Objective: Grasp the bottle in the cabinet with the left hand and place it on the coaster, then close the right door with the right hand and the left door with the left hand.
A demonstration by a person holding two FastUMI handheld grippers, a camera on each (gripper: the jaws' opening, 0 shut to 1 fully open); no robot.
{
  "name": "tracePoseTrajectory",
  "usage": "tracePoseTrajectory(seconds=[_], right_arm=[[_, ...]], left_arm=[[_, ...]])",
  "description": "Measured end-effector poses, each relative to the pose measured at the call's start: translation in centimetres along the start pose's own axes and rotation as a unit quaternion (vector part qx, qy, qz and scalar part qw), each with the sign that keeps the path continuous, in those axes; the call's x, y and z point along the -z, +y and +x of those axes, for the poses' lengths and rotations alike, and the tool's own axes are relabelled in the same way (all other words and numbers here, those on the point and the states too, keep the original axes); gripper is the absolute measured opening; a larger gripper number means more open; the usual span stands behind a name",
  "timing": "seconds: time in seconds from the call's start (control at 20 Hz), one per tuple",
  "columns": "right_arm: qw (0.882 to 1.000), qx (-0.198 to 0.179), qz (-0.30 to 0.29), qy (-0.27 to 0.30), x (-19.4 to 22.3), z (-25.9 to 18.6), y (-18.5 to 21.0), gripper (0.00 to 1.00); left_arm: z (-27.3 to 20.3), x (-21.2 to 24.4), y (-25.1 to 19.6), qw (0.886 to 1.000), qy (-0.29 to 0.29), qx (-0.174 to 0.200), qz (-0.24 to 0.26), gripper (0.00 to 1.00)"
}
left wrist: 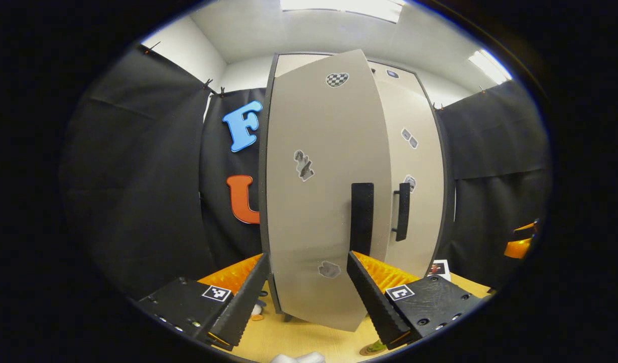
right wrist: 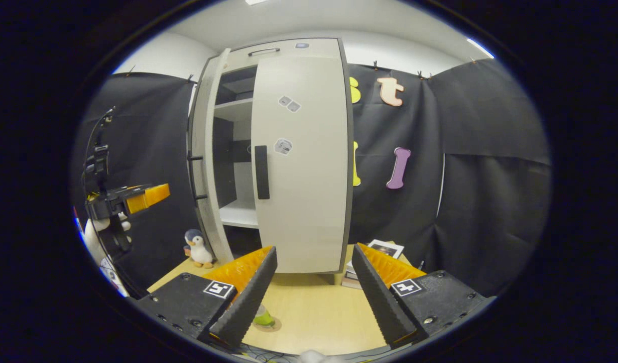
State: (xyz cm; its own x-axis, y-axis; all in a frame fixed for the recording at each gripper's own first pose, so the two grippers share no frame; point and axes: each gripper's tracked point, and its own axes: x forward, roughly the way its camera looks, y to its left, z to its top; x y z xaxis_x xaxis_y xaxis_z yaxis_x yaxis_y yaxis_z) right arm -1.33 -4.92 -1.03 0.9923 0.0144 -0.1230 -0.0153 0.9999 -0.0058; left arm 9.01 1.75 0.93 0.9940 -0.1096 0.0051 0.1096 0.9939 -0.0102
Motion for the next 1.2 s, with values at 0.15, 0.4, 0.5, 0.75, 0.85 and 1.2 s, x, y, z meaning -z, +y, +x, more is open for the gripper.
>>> tracePoseTrajectory(seconds=[0.15,0.4,0.5,0.75,0.85,1.2], right_arm=[[1.000,-0.002,-0.005,-0.005,-0.3,-0.1,0.6,0.94],[1.000,-0.002,-0.010,-0.012,-0.7,0.0,1.6,0.94],[1.000,-0.003,-0.010,-0.015,-0.8,0.0,2.0,0.94],[1.000,0.002,-0.008,-0.022,-0.7,0.1,2.5,0.98],[1.000,0.006,-0.007,-0.024,-0.4,0.0,2.5,0.99],[1.000,0.003,-0.006,-0.014,0.6,0.0,3.7,0.98]], left_arm=[[-1.4,0.5,-1.3,1.000,0.010,0.009,-0.012,0.95],[-3.6,0.6,-2.1,1.000,0.011,0.012,-0.025,0.95],[-4.5,1.1,-2.0,0.999,0.017,0.008,-0.027,0.95],[-6.7,2.9,-0.7,0.999,0.024,-0.025,-0.019,0.95],[-7.5,3.6,-0.3,0.999,0.028,-0.034,-0.015,0.95],[-8.2,5.6,-1.0,0.998,0.041,-0.036,-0.018,0.95]])
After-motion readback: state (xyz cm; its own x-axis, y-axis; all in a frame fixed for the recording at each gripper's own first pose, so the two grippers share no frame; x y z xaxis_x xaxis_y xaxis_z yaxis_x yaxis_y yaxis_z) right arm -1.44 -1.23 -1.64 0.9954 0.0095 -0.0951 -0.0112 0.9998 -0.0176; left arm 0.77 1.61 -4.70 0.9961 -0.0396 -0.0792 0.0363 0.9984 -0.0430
